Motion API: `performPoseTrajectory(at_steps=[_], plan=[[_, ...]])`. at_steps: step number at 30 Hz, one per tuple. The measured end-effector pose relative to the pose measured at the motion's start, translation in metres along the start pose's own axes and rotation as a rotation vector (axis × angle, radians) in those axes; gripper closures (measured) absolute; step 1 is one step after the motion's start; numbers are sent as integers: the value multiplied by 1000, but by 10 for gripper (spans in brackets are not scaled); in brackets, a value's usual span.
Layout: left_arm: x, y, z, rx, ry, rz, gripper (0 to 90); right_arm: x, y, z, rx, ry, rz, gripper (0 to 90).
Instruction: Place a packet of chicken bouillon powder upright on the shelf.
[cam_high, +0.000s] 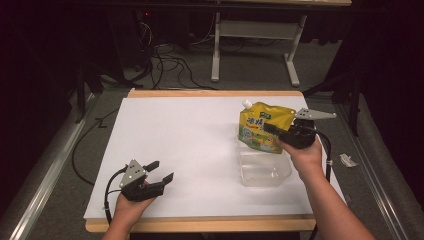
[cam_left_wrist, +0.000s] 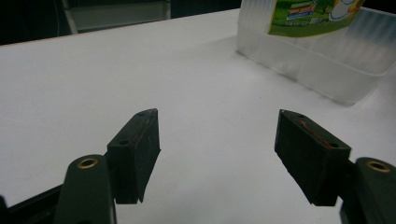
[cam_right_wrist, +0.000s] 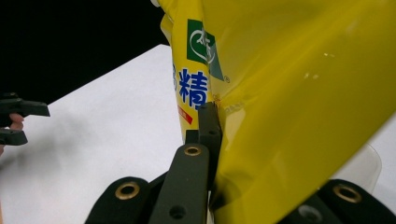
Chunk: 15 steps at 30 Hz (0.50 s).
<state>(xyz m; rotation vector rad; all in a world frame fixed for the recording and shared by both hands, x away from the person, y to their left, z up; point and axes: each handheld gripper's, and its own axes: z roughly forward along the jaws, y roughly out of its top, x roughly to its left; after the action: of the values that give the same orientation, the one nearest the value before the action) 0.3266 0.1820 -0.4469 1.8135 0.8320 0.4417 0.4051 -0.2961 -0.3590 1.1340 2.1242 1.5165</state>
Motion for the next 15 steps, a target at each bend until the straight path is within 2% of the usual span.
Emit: performPoseTrajectory(at_steps=[8, 15], plan=[[0, 0, 0, -1, 0, 0, 316, 0, 0, 5, 4, -9, -16, 900], [0, 0, 0, 2, -2, 0, 316, -3, -2, 6, 5, -8, 2, 900]])
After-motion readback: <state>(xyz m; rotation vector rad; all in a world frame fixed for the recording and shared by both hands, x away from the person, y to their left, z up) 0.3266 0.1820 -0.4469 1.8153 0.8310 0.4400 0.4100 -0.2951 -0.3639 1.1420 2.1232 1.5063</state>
